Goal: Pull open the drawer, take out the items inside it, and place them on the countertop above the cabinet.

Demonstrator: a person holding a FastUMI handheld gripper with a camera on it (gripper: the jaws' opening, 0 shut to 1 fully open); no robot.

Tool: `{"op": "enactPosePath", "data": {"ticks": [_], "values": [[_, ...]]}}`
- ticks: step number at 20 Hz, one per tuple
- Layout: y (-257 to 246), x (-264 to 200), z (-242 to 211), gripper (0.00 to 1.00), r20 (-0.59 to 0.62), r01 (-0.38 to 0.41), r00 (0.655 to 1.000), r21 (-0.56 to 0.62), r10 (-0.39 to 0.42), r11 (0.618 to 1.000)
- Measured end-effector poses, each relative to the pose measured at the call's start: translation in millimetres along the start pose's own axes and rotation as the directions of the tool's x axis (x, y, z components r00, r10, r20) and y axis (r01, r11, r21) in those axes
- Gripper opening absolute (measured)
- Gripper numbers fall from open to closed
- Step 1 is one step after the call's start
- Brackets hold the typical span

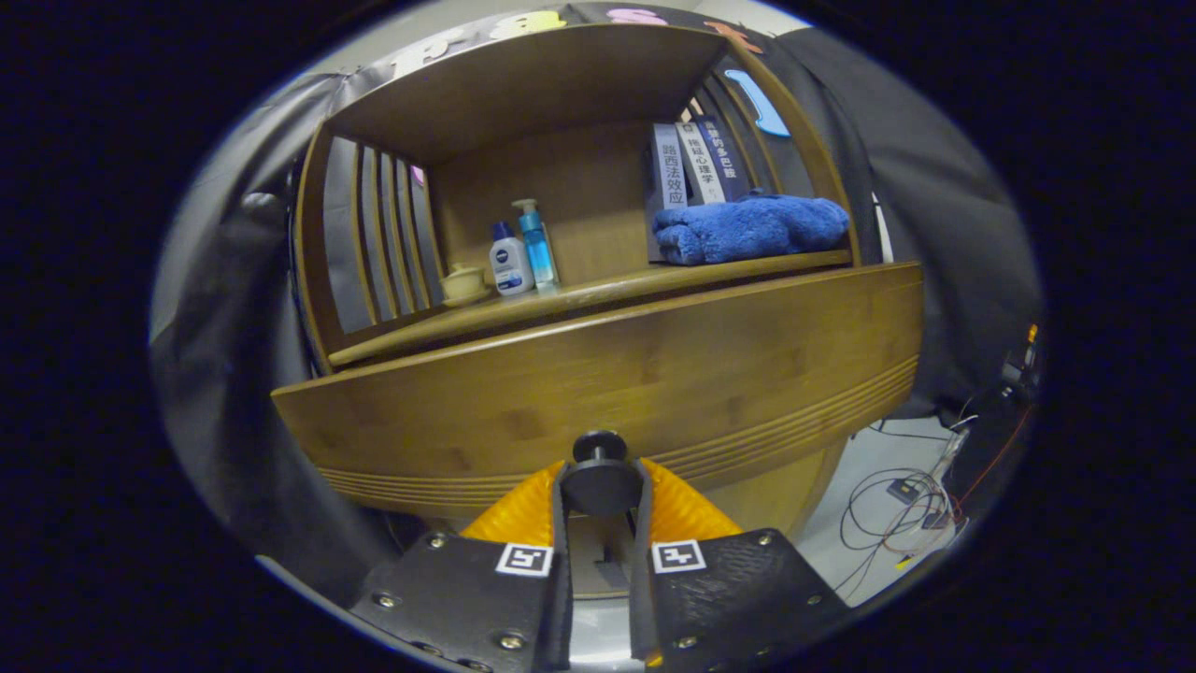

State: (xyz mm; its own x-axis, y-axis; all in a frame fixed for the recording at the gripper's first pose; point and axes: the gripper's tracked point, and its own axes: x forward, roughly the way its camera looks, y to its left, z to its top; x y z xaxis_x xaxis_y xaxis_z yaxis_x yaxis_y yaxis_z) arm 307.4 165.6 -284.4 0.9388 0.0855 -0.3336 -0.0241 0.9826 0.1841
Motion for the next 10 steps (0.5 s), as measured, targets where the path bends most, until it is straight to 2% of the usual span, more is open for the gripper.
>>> {"op": "enactPosePath", "data": {"ticks": [10], "values": [[-14.0,-93.0,-35.2,0.24,-0.049,-0.003,0.999,0.003,0.003,1.0]]}}
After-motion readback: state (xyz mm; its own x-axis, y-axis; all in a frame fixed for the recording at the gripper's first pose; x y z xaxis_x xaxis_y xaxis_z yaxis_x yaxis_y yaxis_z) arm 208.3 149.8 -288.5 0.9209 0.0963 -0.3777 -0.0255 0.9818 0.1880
